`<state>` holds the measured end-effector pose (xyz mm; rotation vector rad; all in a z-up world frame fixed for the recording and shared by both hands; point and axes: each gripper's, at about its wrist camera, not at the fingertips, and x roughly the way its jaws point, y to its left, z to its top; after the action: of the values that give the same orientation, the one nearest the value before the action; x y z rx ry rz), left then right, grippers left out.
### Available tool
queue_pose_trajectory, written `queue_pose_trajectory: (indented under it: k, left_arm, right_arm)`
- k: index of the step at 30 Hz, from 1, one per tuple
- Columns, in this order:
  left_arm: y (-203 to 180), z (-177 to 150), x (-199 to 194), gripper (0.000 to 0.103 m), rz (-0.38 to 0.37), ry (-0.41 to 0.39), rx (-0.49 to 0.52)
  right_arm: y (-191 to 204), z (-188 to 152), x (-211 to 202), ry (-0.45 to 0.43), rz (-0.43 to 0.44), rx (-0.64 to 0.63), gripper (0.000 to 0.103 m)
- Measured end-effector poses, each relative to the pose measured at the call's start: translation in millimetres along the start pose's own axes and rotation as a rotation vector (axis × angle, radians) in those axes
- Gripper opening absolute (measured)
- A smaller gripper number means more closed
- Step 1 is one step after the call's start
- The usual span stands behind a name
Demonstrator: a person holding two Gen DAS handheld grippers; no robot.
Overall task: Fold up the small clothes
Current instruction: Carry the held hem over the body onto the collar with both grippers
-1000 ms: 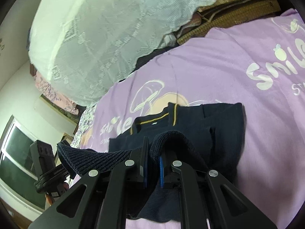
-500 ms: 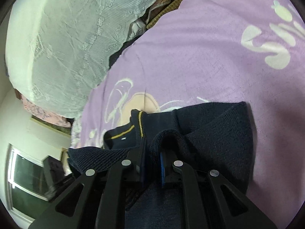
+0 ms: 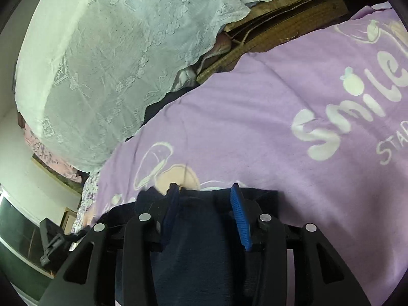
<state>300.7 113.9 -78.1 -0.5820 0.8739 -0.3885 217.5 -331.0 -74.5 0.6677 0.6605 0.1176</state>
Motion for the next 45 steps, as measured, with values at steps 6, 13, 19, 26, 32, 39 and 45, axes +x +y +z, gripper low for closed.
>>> queue_pose_trajectory:
  k: [6, 13, 19, 26, 32, 39, 45]
  left_arm:
    - [1, 8, -7, 0.088, 0.067, -0.065, 0.005]
    - [-47, 5, 43, 0.088, 0.278, 0.010, 0.252]
    - [-25, -1, 83, 0.090, 0.440, 0.100, 0.241]
    - [-10, 4, 77, 0.089, 0.444, 0.097, 0.201]
    - [-38, 7, 62, 0.089, 0.441, 0.058, 0.206]
    - [-43, 12, 122, 0.099, 0.569, 0.111, 0.298]
    - [-30, 16, 102, 0.095, 0.478, 0.074, 0.210]
  right_arm:
    - [12, -3, 21, 0.042, -0.077, -0.088, 0.043]
    - [35, -5, 64, 0.159, -0.192, -0.211, 0.038]
    - [17, -6, 52, 0.123, -0.158, -0.135, 0.005]
    - [-6, -10, 58, 0.156, -0.197, -0.079, 0.006]
    - [45, -2, 32, 0.001, -0.212, -0.205, 0.017]
    - [77, -7, 107, 0.133, -0.271, -0.328, 0.017]
    - [68, -12, 108, 0.116, -0.249, -0.309, 0.019]
